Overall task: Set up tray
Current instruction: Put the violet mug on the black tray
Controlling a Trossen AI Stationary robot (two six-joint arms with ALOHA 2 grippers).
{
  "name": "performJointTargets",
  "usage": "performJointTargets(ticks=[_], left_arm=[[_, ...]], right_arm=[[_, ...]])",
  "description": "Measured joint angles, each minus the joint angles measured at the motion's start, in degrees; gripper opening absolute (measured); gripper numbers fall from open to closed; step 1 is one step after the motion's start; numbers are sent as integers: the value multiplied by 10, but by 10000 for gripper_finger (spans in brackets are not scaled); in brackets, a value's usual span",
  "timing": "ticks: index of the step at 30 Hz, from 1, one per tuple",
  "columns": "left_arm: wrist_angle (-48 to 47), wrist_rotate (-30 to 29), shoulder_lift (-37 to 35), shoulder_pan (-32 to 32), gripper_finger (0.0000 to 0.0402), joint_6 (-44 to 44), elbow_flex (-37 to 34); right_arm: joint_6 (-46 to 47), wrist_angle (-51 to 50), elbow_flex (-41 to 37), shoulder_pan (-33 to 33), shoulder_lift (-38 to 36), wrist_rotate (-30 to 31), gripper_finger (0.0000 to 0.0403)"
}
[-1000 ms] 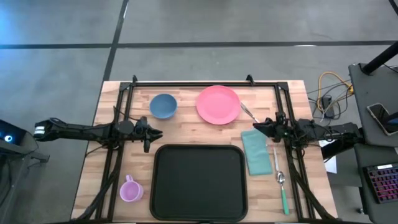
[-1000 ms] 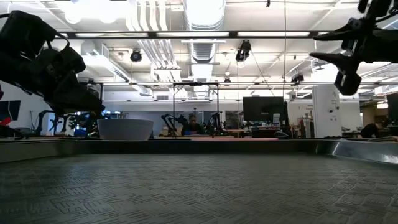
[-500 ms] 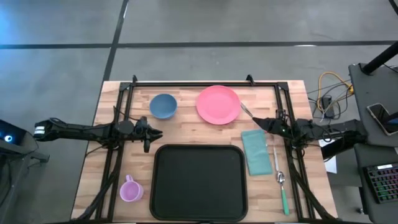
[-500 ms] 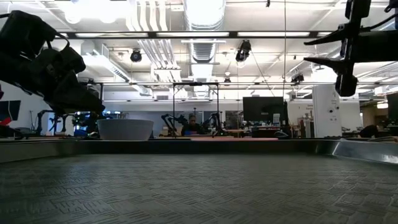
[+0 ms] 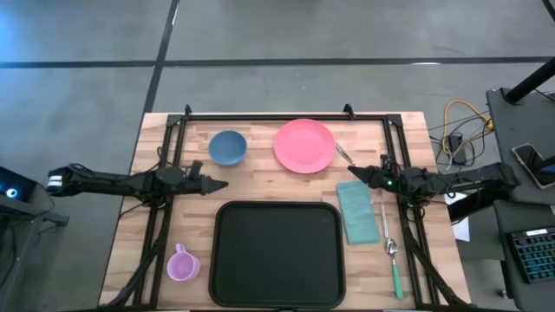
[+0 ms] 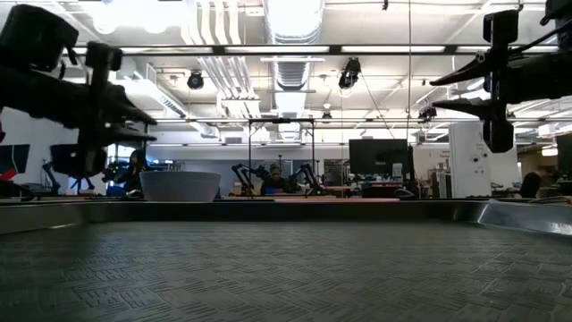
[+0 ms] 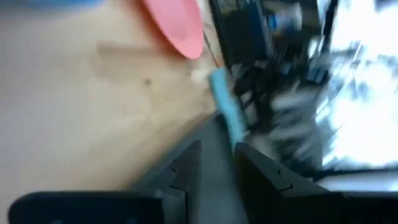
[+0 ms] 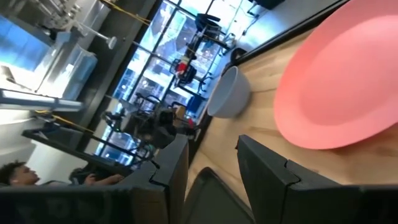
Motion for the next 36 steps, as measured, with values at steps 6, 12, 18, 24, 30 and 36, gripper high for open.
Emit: performJointTargets(ticks=[6, 12, 18, 24, 30, 36], left_arm=[[-3, -18, 12, 1, 75, -99, -3], [7, -64, 11, 1, 75, -160, -3], [68, 25, 11, -16, 75, -121, -2], [60, 114, 18, -47, 75, -53, 66], [-155, 151, 55, -98, 75, 155, 247], [-514, 154, 155, -142, 75, 268, 447]], right_arm=[[-5, 0, 0, 0, 14, 18, 127], [-20, -1, 0, 0, 14, 43, 127], [-35, -1, 0, 0, 14, 63, 127], [-35, -1, 0, 0, 14, 62, 127], [-35, -1, 0, 0, 14, 62, 127], [-35, -2, 0, 0, 14, 62, 127]])
